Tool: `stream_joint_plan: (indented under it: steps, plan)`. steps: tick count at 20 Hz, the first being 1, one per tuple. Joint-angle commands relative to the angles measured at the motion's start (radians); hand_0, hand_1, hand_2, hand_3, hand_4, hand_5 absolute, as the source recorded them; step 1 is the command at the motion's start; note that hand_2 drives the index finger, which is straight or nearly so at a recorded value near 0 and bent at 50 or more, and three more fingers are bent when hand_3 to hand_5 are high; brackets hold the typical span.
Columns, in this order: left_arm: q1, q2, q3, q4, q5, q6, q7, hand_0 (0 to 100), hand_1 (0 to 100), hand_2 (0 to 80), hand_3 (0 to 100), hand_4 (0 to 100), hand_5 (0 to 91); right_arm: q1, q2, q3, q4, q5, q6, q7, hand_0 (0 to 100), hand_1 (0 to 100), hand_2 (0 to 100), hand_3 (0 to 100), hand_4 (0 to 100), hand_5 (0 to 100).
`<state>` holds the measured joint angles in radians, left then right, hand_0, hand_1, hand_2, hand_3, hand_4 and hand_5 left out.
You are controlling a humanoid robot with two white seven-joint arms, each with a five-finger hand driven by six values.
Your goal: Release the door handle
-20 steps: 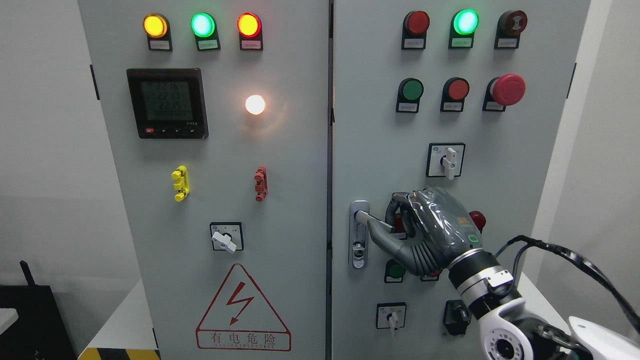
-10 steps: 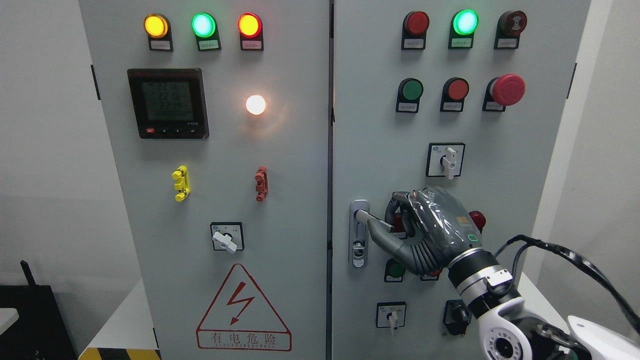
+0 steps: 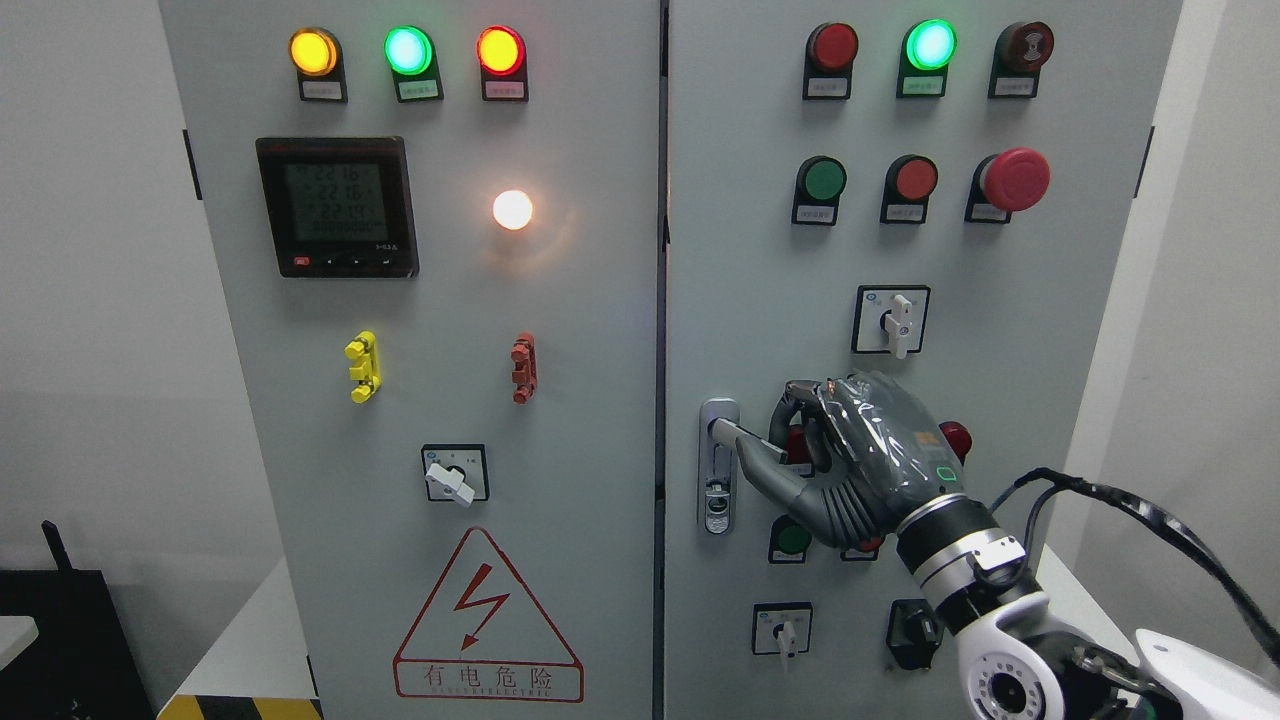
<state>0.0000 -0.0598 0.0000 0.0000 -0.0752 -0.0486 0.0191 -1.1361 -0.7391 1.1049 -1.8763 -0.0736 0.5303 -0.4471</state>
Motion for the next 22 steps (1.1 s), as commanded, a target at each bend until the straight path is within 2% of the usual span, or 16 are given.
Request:
stream_joint_plan:
  steps: [1,18,22]
  plan:
    - [-0.003,0.0,0.002,0.009,0.0,0.0,-0.001,12,39,0.0,0,0,0.0,-0.002,0.0,-0.004,-0.001,0.0,-0.001,0.001,47,33,60,100,100,100]
    - [-0.003,0.0,0.002,0.009,0.0,0.0,0.001,12,39,0.0,0,0,0.0,-0.007,0.001,-0.005,0.0,0.002,-0.003,0.001,48,33,60,100,100,100]
    - [-0.003,0.0,0.002,0.009,0.0,0.0,0.001,12,39,0.0,0,0,0.0,-0.008,0.01,-0.005,0.002,0.0,-0.001,0.002,48,33,61,100,100,100]
